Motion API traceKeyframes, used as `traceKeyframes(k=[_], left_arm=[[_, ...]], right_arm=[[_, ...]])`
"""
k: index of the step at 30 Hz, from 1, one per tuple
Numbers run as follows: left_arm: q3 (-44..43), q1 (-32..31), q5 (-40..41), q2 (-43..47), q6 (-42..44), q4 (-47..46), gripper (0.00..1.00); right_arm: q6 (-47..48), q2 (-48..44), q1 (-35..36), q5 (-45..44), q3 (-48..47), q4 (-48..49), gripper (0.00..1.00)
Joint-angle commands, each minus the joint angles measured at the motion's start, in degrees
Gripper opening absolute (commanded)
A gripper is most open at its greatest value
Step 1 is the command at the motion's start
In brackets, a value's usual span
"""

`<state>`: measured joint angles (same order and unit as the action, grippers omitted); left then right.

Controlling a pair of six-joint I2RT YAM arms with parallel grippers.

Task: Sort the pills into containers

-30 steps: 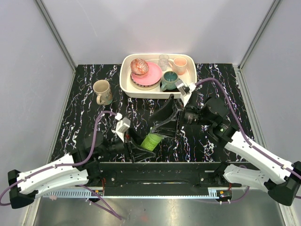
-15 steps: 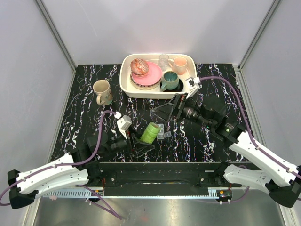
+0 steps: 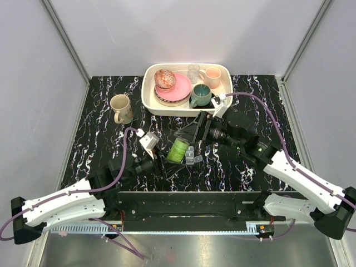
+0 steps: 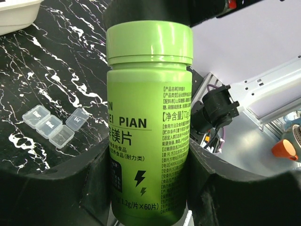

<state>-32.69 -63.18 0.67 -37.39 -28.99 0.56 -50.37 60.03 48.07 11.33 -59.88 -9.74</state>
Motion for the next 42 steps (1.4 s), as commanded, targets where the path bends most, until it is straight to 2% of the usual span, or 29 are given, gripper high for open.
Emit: traceKeyframes(k=[1, 7, 22, 26, 27, 31, 32, 37, 42], left_arm=[[-3.61, -0.19, 3.02, 0.73, -0.19, -4.16, 0.0], [-4.4, -0.19, 3.81, 0.74, 0.08, -3.11, 0.0], [-3.61, -0.19, 4.78, 0.74, -0.54, -4.34, 0.0], [-3.7, -0.19, 4.78, 0.74, -0.45, -4.42, 0.0], [-3.7, -0.19, 4.7, 0.65, -0.54, -4.42, 0.0], [-3.61, -0.19, 2.16, 1.17, -0.89, -5.04, 0.0], [-3.52, -0.19, 0.41, 1.61, -1.06, -5.65, 0.0], [-2.73, -0.19, -5.58, 3.46, -1.59, -7.67, 0.0], [-1.86, -0.19, -16.65, 1.09, -2.73, -13.47, 0.0]], right_arm=[[-1.57, 0.96, 0.88, 3.17, -0.86, 0.86, 0.83], [-1.57, 1.05, 1.67, 3.26, -0.33, 0.95, 0.81], [-2.28, 1.67, 1.94, 4.84, 0.81, 1.83, 0.61], [-2.1, 1.41, 1.94, 4.84, 1.34, 2.18, 0.46], [-1.93, 1.41, 1.94, 4.93, 1.69, 2.53, 0.32], [0.96, 0.27, 1.94, 8.08, 2.57, 5.95, 0.02], [1.5, -0.09, 1.94, 8.7, 2.57, 6.39, 0.0], [3.7, -2.81, 1.94, 17.12, 3.71, 14.29, 0.0], [5.8, -6.32, 1.94, 23.11, 7.05, 24.67, 0.0]])
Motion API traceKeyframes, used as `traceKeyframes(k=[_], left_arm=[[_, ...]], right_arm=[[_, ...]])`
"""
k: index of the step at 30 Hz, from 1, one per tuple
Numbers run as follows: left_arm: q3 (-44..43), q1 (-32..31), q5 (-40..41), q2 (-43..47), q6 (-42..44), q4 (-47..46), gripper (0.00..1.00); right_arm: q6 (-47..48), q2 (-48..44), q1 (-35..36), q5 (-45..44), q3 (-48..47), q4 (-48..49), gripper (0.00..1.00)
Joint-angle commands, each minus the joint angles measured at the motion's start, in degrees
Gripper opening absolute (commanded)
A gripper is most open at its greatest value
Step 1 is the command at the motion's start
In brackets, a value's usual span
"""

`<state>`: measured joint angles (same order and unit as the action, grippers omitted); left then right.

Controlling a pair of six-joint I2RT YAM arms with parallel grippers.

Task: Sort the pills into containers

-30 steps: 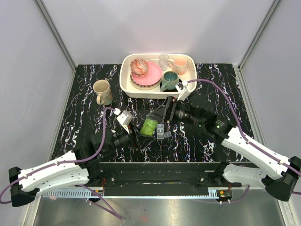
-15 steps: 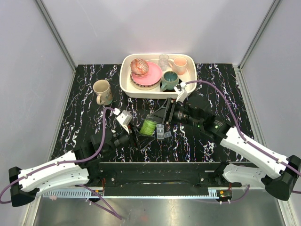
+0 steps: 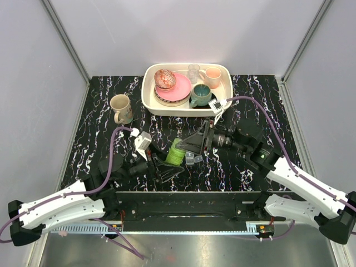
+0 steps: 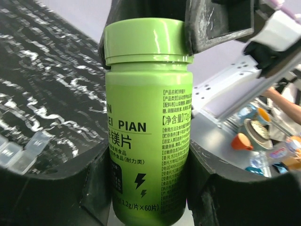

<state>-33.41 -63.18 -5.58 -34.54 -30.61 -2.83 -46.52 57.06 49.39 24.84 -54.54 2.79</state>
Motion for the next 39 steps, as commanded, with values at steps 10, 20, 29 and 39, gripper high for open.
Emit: traceKeyframes(k=[10, 20, 29, 39], left_arm=[[-0.16, -0.19, -18.84, -2.19, -2.0, -12.65, 0.0], [-0.25, -0.19, -21.75, -0.7, -0.94, -9.47, 0.0], [-0.69, -0.54, -25.97, -0.53, -0.59, -9.3, 0.0], [-0.96, -0.63, -24.65, 0.53, 0.02, -7.28, 0.0]], right_arm=[[5.56, -7.05, 0.62, 15.59, 3.57, 19.18, 0.0], [7.85, -6.7, 0.62, 17.35, 1.29, 22.0, 0.0], [6.44, -4.68, 0.62, 19.01, 0.32, 31.14, 0.0], [9.26, -4.94, 0.62, 15.79, -2.23, 23.06, 0.79]])
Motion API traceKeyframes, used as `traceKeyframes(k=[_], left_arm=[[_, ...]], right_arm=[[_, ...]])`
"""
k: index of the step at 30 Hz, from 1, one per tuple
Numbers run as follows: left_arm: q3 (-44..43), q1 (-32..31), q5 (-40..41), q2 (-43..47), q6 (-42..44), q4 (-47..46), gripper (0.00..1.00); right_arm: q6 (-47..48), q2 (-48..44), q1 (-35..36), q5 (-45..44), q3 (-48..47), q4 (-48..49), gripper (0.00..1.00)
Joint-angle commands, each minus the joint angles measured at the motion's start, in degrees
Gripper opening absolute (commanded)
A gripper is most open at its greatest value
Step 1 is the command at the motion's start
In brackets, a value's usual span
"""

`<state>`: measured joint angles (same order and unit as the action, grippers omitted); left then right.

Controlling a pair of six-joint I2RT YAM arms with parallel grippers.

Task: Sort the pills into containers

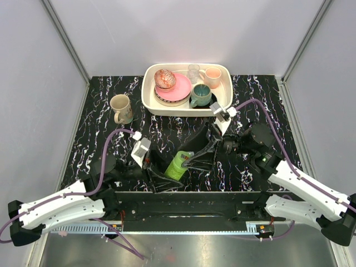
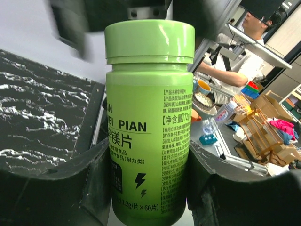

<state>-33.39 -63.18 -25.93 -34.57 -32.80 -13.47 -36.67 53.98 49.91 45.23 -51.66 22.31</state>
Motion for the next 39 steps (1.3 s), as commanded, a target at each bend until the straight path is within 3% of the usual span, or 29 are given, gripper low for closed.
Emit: traceKeyframes(k=[1, 2, 6, 11, 17, 21, 24, 32, 39], left_arm=[[-1.07, -0.63, -4.13, 0.55, 2.3, 3.45, 0.0], [-1.24, -0.63, -3.95, 0.55, 2.39, 3.63, 0.0], [-1.94, -0.63, -2.37, 0.47, 3.09, 4.33, 0.0], [-3.7, -0.63, 3.59, 0.73, 4.84, 7.32, 0.0], [-5.99, -0.63, 19.59, 0.64, 5.73, 13.3, 0.0], [-6.69, -0.63, 29.06, -0.15, 5.81, 16.45, 0.0], [-7.22, -0.63, 31.11, -1.82, 5.9, 17.51, 0.0], [-6.61, -0.63, 31.73, -4.63, 5.29, 16.91, 0.0], [-6.69, -0.63, 32.35, -5.68, 5.2, 14.88, 0.0]], right_arm=[[-0.6, -2.2, 0.1, -6.11, -4.68, 1.97, 0.88], [-0.86, -2.99, 0.1, -7.51, -4.42, 1.69, 0.99], [-0.78, -4.58, 0.1, -20.24, -5.11, -4.97, 1.0], [-2.01, -4.14, 0.1, -37.37, -10.82, -21.58, 1.0], [-6.74, -1.77, 0.1, -46.8, -13.65, -34.34, 1.0], [-12.19, 0.16, 0.19, -46.64, -10.92, -34.08, 1.0], [-14.4, 1.57, 0.63, -45.59, -9.43, -33.04, 1.0], [-15.36, 2.36, 1.42, -43.67, -8.2, -31.01, 1.0], [-16.33, 4.21, 1.86, -41.72, -6.53, -29.95, 0.92]])
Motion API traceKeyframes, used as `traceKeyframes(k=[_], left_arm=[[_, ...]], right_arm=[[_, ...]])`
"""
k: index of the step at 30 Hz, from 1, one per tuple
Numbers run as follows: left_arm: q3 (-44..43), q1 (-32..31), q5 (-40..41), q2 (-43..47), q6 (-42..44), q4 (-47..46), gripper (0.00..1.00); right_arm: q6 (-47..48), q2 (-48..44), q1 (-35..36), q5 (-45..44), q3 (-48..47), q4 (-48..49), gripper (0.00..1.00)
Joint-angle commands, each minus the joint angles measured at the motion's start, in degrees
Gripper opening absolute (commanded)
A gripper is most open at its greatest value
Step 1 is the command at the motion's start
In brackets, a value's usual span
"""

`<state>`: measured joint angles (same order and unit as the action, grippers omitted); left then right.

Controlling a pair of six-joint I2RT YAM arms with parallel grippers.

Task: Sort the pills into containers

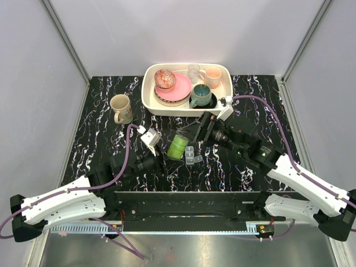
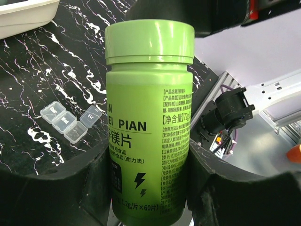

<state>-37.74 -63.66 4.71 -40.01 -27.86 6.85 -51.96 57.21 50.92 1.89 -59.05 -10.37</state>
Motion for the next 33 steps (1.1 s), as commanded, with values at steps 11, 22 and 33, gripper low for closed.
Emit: traceKeyframes(k=[11, 22, 33], left_arm=[[-2.34, -0.15, 1.36, -0.42, 0.08, -6.32, 0.0], [-2.43, -0.15, 1.35, -0.42, 0.26, -6.59, 0.0], [-1.12, -0.15, -0.75, 0.72, -0.18, -8.86, 0.0]], right_arm=[[-1.3, 2.03, 1.03, 3.73, 1.91, 5.18, 0.8], [-2.53, 3.08, 1.12, 6.63, 3.67, 9.75, 0.7], [-0.16, 2.03, 1.12, 7.86, 4.9, 11.67, 0.31]])
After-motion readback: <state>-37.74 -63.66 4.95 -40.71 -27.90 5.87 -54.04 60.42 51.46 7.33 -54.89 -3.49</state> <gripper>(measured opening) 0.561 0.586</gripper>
